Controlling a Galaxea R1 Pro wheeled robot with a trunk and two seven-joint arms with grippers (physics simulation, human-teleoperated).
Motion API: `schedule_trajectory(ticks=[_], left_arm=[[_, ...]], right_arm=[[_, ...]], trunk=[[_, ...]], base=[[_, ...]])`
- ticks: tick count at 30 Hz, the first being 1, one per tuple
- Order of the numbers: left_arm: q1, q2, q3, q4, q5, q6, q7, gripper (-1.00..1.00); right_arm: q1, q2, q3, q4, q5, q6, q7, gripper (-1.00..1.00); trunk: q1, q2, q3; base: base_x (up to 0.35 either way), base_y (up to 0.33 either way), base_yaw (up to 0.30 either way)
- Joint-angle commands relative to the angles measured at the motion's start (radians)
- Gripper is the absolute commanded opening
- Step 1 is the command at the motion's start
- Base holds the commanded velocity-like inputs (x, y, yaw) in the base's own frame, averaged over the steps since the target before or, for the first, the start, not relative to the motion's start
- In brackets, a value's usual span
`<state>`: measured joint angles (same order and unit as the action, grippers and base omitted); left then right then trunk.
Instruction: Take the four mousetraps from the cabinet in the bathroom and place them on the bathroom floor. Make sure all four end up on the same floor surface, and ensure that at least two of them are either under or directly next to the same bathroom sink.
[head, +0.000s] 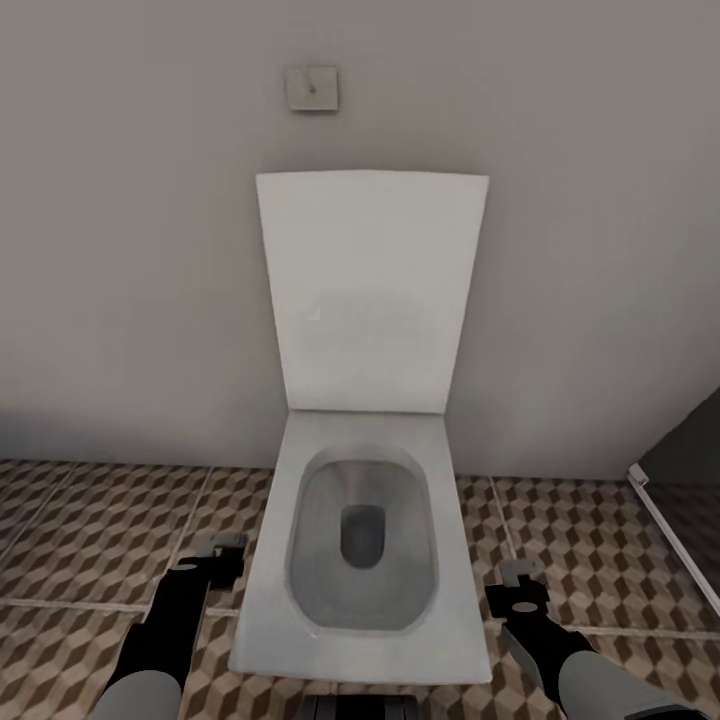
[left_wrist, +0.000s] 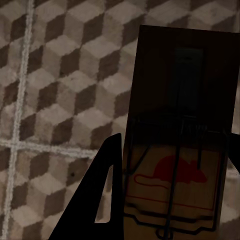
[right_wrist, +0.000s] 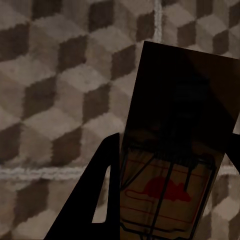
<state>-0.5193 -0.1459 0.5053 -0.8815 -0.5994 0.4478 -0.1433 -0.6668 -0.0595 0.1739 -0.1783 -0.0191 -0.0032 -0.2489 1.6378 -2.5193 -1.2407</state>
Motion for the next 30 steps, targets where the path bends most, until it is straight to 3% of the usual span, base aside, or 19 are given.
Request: schedule_trajectory(ticks=[1,30], left_arm=[[-0.001,-0.001,0.005,-0.001,-0.013,0.002,-0.007,-1.0],[-0.001,-0.003,0.004,-0.001,-0.014,0.002,-0.007,-1.0]], right_arm=[[0.0,0.0,0.006,0.0,-0.004,-0.001,0.0,-1.0],[0.0,0.0,0.006,0.0,-0.007,0.001,0.003,-1.0]], trunk=[[0.0,0.0,-0.001],[0.0,0.0,-0.001]], base=[[0.068,0.0,0.0],[0.032,0.0,-0.003]])
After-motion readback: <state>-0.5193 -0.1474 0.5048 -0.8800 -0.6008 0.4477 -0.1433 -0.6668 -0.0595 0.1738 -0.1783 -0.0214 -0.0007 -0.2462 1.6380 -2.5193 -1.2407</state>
